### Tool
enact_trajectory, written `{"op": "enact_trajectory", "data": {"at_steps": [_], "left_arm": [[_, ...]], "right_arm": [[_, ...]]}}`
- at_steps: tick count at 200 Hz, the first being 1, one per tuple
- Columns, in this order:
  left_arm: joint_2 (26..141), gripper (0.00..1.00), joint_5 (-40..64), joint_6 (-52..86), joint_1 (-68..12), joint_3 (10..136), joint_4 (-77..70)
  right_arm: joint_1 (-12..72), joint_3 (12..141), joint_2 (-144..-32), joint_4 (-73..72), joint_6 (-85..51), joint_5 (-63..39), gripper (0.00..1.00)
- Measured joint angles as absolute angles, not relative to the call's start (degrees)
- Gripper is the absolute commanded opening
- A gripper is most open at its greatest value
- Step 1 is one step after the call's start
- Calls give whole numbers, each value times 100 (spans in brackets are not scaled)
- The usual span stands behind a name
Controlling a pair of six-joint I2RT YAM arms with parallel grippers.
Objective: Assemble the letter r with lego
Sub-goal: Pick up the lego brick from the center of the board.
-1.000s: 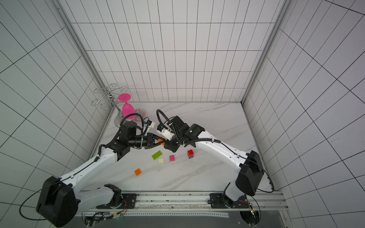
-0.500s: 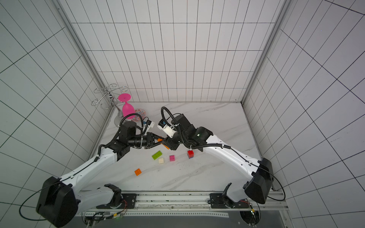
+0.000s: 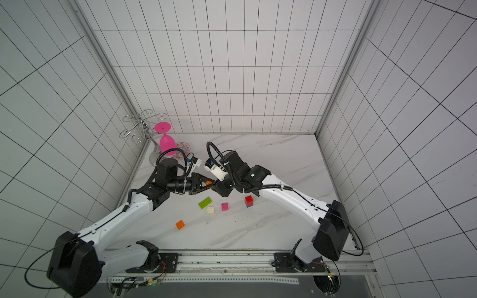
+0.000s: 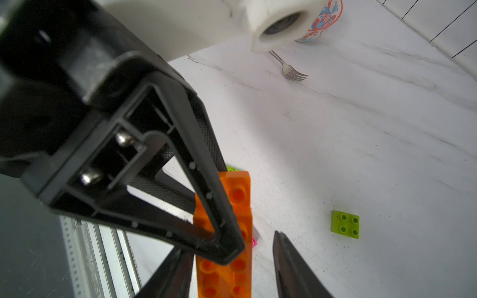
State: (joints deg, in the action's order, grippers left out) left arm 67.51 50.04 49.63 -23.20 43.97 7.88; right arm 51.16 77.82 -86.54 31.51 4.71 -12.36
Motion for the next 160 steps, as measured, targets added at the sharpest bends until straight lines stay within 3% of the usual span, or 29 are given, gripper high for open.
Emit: {"op": "enact_trajectory", "data": {"at_steps": [83, 112, 160], "left_arm": [[6751, 0, 5002, 4974, -2320, 4397, 788], [6751, 0, 4980, 4974, -2318, 4397, 790], [6751, 0, 4991, 4974, -2320, 4397, 788]], "right_arm": [[5140, 7791, -8785, 3148, 456, -1282, 46], [5142, 7793, -8892, 3148, 447, -1354, 39], [5142, 7793, -8901, 3155, 423, -1380, 48]]}}
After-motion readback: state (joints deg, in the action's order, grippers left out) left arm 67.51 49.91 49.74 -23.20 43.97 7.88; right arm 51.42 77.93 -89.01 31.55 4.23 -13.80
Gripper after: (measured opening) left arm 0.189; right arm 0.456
